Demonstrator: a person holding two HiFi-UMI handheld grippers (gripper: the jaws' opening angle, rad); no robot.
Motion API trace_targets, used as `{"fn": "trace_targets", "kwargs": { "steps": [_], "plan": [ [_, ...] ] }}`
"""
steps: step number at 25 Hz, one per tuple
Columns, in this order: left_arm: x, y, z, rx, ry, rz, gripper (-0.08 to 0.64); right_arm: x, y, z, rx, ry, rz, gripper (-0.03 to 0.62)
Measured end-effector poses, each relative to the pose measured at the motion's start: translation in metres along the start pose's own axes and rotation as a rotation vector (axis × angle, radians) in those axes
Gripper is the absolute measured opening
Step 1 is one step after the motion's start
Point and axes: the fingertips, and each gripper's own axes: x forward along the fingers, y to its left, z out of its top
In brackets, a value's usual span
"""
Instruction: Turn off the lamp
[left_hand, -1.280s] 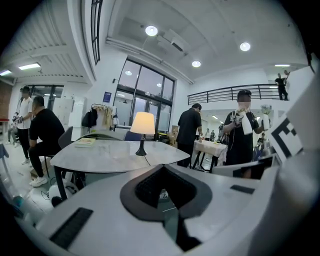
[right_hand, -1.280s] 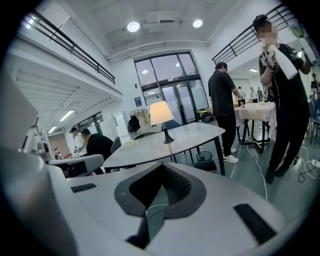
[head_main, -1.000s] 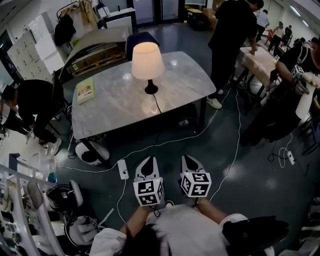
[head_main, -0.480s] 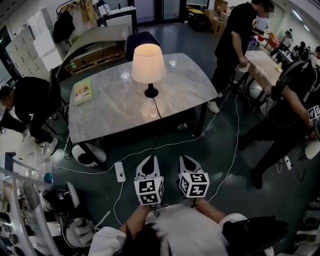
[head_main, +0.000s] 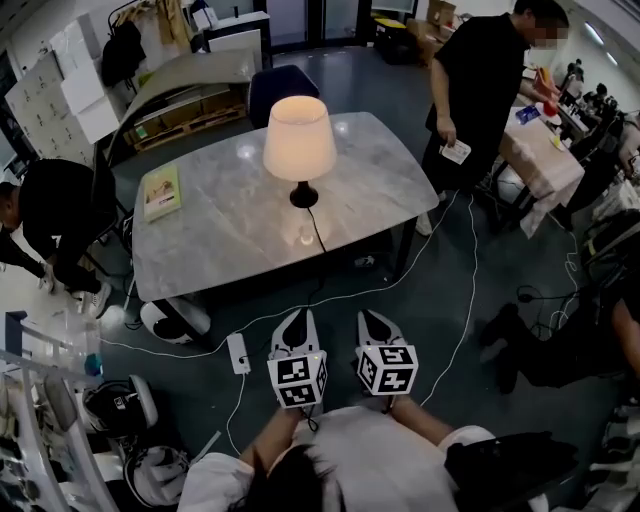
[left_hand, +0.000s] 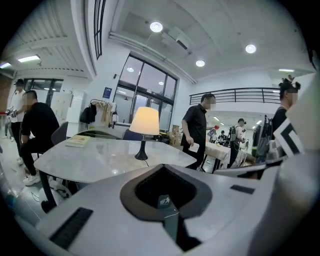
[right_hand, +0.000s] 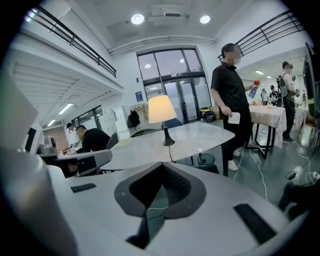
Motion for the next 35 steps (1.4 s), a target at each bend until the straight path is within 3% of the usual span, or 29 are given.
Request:
{"fn": "trace_targets", "kwargs": {
  "steps": [24,35],
  "plan": [
    [0.118,0.073,0.051,-0.029,0.006,-0.057,0.006,0.124,0.012,0.065,-0.01,0.012,-0.05,0.0],
    [0.148,0.091,0.039,-0.04,0.055,-0.071,0.006,0.156,0.006,0.059,0.021,0.051,-0.075,-0.001]
  ]
}}
